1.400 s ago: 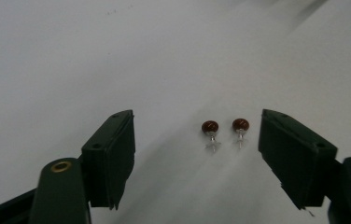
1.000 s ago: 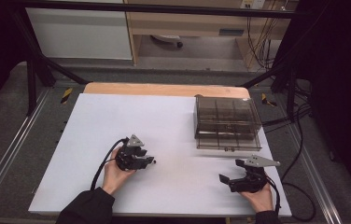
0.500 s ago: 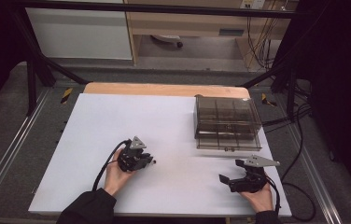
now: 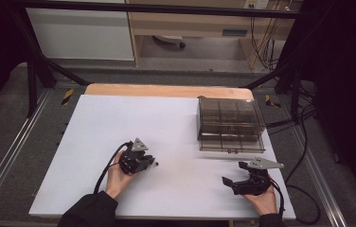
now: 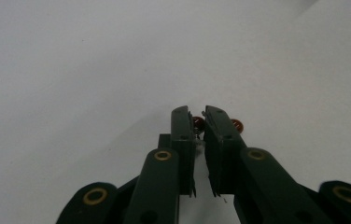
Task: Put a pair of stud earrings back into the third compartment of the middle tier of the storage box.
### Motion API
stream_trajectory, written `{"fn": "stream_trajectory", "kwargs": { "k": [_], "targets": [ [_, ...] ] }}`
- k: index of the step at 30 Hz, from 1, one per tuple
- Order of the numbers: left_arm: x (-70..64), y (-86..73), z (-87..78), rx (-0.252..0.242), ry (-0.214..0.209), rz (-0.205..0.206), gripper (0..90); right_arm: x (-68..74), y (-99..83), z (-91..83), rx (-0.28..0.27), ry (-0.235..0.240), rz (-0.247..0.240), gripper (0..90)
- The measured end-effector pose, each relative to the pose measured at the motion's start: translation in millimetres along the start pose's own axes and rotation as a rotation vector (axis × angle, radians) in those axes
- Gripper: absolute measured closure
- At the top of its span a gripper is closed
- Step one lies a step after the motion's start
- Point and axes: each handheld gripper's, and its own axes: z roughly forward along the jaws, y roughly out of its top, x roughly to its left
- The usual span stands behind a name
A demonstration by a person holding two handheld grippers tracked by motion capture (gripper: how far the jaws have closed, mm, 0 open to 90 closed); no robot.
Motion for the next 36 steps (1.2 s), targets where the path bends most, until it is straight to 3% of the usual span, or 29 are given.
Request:
{"fn": "stream_trajectory", "kwargs": {
  "k": [9, 18, 36],
  "targets": [
    [-1.8, 6.2, -13.5, -0.031, -0.005, -0.017, 82.1, 0.2, -0.1, 0.2, 0.003, 0.002, 0.0, 1.4],
    [-17.7, 19.3, -21.6, -0.05, -0.019, 0.017, 82.1, 0.3, -0.1, 0.0, 0.002, 0.005, 0.001, 1.4],
    [-52.0, 63.5, -8.2, -0.062, -0.059, 0.071, 82.2, 0.4, -0.1, -0.1, 0.004, 0.007, 0.001, 1.5]
  ]
}}
